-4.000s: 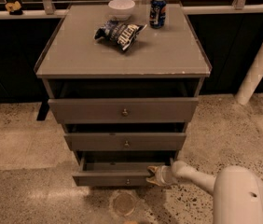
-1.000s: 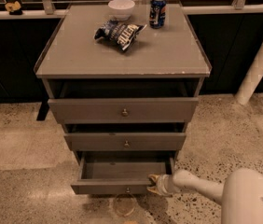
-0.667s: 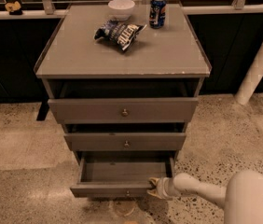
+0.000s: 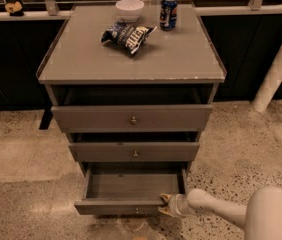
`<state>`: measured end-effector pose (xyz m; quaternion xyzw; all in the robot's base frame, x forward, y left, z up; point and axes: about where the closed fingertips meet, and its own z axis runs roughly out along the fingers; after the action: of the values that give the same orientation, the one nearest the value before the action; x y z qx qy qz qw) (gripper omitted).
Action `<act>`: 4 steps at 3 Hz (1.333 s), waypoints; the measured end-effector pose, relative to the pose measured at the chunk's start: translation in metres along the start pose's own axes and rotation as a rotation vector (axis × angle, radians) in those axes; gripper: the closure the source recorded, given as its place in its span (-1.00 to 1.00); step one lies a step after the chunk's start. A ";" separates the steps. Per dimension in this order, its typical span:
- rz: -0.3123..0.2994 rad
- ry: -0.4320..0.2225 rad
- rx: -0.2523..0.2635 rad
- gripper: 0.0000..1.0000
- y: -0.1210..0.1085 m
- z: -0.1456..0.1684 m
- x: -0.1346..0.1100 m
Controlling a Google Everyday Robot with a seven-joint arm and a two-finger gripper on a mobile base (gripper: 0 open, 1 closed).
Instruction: Open bottom drawer
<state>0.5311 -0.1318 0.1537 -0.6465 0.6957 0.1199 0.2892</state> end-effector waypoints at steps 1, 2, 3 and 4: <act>0.000 0.000 0.000 1.00 -0.001 -0.004 -0.003; 0.003 0.002 -0.010 1.00 0.018 -0.006 0.002; 0.007 -0.001 -0.022 1.00 0.035 -0.012 0.003; 0.007 -0.001 -0.022 1.00 0.035 -0.012 0.003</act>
Offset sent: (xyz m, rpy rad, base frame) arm -0.2439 -0.0540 -0.0532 -0.0126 0.1113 0.0284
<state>0.4940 -0.1362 0.1546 -0.6470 0.6967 0.1289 0.2817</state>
